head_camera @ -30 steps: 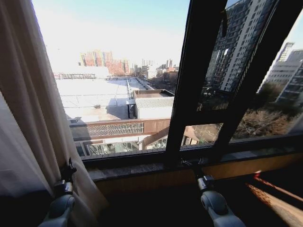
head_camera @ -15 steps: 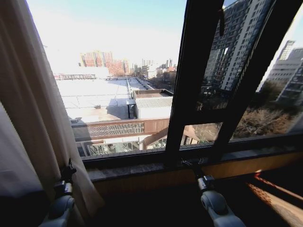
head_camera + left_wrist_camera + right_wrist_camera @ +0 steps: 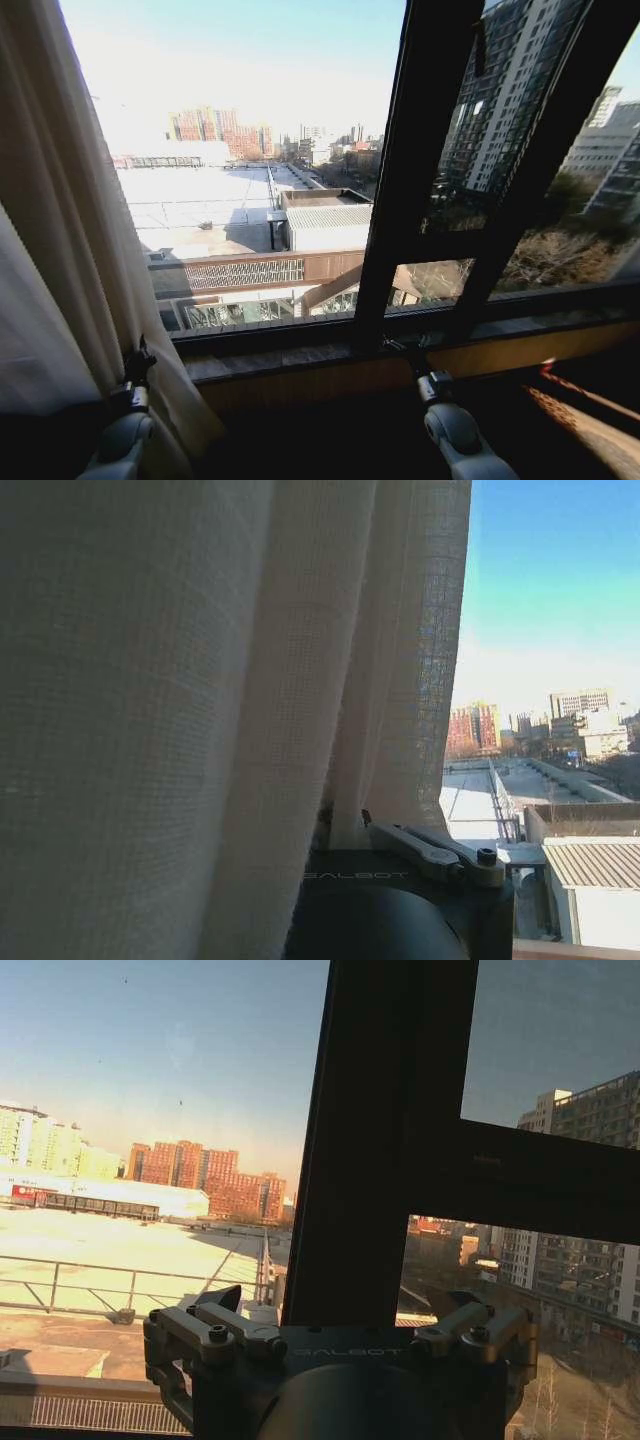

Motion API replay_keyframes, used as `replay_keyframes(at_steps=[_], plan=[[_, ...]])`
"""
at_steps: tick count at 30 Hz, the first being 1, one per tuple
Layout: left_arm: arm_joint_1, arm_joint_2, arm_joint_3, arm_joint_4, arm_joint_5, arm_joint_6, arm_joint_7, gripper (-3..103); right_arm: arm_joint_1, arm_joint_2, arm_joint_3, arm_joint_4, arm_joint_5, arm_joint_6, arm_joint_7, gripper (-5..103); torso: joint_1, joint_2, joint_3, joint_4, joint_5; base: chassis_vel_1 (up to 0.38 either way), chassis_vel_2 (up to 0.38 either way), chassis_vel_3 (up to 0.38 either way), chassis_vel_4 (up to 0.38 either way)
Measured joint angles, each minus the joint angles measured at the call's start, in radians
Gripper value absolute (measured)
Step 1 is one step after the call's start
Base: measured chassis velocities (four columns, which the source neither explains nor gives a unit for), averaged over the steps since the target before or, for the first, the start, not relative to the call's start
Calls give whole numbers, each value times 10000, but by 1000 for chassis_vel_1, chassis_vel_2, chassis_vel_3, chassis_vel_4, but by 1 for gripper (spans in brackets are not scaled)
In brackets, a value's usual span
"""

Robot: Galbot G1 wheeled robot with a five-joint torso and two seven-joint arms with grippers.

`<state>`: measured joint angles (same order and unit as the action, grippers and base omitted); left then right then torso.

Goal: Open the curtains by pulling them apart, changing their state from closed to fully open.

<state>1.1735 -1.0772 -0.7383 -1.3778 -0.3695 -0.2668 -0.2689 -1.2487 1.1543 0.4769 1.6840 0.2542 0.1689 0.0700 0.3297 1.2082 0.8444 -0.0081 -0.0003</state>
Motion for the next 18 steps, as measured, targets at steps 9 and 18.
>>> replay_keyframes(at_steps=[9,18], plan=[[-1909,2301,-1266,3730,-314,-109,-766,0,0,0,0,0,0,0,0,100,1,0,1,-1,1,0,0,0,0],[-2209,3297,-1690,5344,-43,-624,-357,0,0,1,-1,0,0,0,0,100,1,0,0,3,1,0,0,0,0]])
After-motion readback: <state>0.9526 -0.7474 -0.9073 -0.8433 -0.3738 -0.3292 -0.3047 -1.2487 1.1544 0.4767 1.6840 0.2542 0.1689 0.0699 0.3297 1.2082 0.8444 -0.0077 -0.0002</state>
